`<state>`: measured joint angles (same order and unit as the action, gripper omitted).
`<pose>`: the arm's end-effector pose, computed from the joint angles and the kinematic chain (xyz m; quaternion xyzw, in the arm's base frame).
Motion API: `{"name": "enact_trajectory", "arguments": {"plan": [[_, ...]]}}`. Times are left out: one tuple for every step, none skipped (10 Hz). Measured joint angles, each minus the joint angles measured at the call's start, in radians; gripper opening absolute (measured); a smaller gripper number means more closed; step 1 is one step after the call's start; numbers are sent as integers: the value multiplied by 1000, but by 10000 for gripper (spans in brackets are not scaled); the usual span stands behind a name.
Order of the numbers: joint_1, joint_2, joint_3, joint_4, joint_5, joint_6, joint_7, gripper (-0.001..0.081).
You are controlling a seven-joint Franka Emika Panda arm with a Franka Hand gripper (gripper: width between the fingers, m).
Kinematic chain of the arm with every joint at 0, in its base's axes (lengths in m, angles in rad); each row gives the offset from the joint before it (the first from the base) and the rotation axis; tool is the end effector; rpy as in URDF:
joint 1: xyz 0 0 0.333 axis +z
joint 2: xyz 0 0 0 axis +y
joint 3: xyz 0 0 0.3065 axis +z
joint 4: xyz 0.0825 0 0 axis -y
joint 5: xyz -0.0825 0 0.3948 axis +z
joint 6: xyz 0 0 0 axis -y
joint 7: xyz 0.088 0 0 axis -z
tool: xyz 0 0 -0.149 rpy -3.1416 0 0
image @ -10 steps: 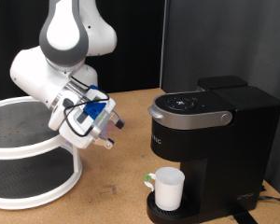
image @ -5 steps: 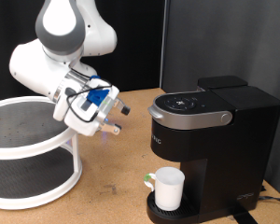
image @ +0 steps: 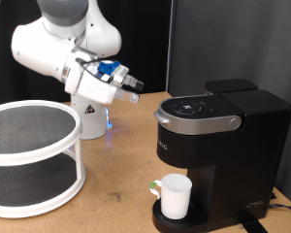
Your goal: Make a cup of coffee with the keurig machine
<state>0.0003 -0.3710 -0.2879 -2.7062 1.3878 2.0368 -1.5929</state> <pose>0.4113 -0.0166 0.3258 -0.8021 -0.1609 -0.3650 0.4445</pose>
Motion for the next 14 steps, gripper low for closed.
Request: {"name": "enact_trajectory", "arguments": {"plan": [[0, -36, 15, 0, -34, 2, 39, 802], [-1, -72, 34, 2, -81, 4, 104, 802], [-1, -107, 55, 4, -109, 14, 166, 802], [-1, -141, 73, 7, -114, 21, 218, 802], [-1, -172, 82, 11, -115, 20, 271, 802], [-1, -201, 82, 9, -115, 18, 313, 802], [-1, -199, 82, 8, -115, 19, 309, 802], [0, -199, 88, 14, -113, 20, 310, 802], [3, -199, 113, 32, -112, 55, 316, 802], [4, -198, 156, 55, -144, 104, 349, 802], [-1, -195, 205, 80, -248, 145, 411, 802], [-10, -186, 261, 108, -363, 196, 485, 802], [-17, -171, 309, 138, -464, 216, 539, 802], [-17, -151, 330, 176, -508, 182, 583, 802]]}}
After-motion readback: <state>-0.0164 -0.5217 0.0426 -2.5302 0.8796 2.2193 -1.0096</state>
